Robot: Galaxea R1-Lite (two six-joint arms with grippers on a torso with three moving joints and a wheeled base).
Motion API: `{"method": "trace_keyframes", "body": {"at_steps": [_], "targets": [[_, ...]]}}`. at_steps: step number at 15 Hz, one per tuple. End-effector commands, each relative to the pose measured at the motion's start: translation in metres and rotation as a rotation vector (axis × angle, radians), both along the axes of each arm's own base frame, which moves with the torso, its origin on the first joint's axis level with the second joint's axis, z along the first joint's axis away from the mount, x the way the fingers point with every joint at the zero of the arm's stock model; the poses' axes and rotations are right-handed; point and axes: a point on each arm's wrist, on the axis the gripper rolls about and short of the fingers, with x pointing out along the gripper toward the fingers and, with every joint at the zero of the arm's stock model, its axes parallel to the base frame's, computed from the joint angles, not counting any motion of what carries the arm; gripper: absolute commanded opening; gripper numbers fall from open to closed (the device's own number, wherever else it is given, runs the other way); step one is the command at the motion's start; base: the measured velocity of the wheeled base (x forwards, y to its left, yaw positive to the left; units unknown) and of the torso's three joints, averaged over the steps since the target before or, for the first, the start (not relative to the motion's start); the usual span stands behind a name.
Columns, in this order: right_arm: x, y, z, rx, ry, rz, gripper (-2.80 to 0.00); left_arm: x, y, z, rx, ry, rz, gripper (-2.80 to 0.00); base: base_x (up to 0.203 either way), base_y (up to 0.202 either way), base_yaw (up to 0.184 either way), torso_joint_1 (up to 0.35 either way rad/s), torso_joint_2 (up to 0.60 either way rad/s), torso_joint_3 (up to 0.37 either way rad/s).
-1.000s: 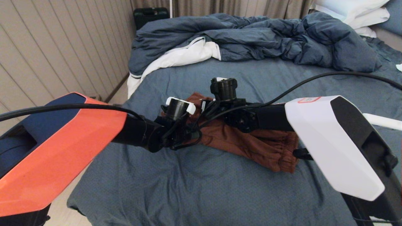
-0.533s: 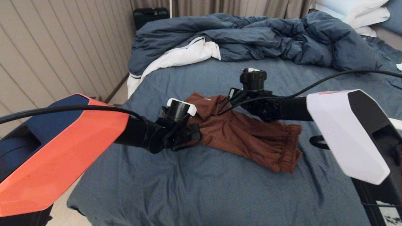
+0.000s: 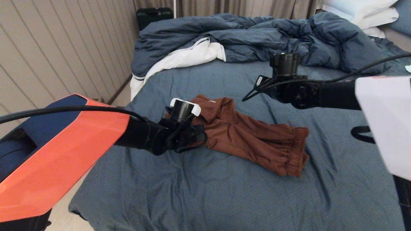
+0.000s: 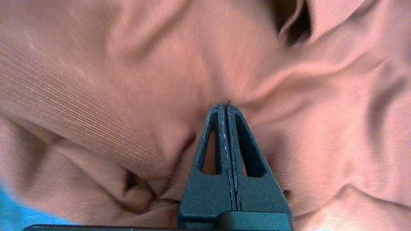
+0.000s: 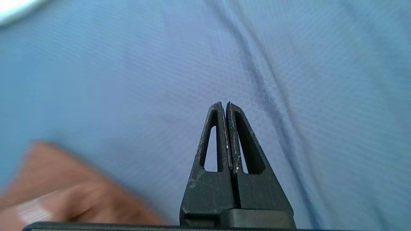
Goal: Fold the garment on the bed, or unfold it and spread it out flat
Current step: Fold the brown shorts
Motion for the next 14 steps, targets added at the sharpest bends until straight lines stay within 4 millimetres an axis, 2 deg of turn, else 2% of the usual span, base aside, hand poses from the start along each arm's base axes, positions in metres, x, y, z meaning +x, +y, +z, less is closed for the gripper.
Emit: {"method": "trace_keyframes", "body": {"at_steps": [1,2,4,7,9,10,11,13,14], "targets": [[-0.045,-0.015,0.056,0.045,-0.046,0.001,-2.8,-0.002,0.005,0.021,-0.028,-0.046,0.006,-2.8,0.0,0.0,0.0,0.0,0.0,0.0],[-0.063,-0.019,0.063,0.062,-0.022,0.02,-2.8,-0.001,0.008,0.034,-0.039,-0.085,0.005,-2.8,0.0,0.0,0.0,0.0,0.0,0.0],[-0.096,-0.025,0.053,0.07,0.092,0.094,-2.8,0.002,0.017,0.057,-0.062,-0.146,0.017,-2.8,0.0,0.0,0.0,0.0,0.0,0.0],[-0.147,-0.037,0.03,0.077,0.261,0.177,-2.8,0.003,0.031,0.072,-0.075,-0.169,0.042,-2.8,0.0,0.0,0.0,0.0,0.0,0.0],[-0.184,-0.052,0.024,0.08,0.354,0.18,-2.8,-0.001,0.033,0.076,-0.078,-0.17,0.042,-2.8,0.0,0.0,0.0,0.0,0.0,0.0],[-0.199,-0.059,0.017,0.084,0.445,0.18,0.0,-0.002,0.034,0.077,-0.078,-0.17,0.042,-2.8,0.0,0.0,0.0,0.0,0.0,0.0],[-0.214,-0.066,0.015,0.094,0.52,0.178,0.0,-0.004,0.034,0.078,-0.077,-0.167,0.042,-2.8,0.0,0.0,0.0,0.0,0.0,0.0],[-0.224,-0.072,0.017,0.116,0.561,0.184,0.0,-0.006,0.035,0.079,-0.076,-0.162,0.042,-2.8,0.0,0.0,0.0,0.0,0.0,0.0],[-0.238,-0.074,0.022,0.125,0.594,0.194,0.0,-0.008,0.037,0.079,-0.069,-0.154,0.04,-2.8,0.0,0.0,0.0,0.0,0.0,0.0]]}}
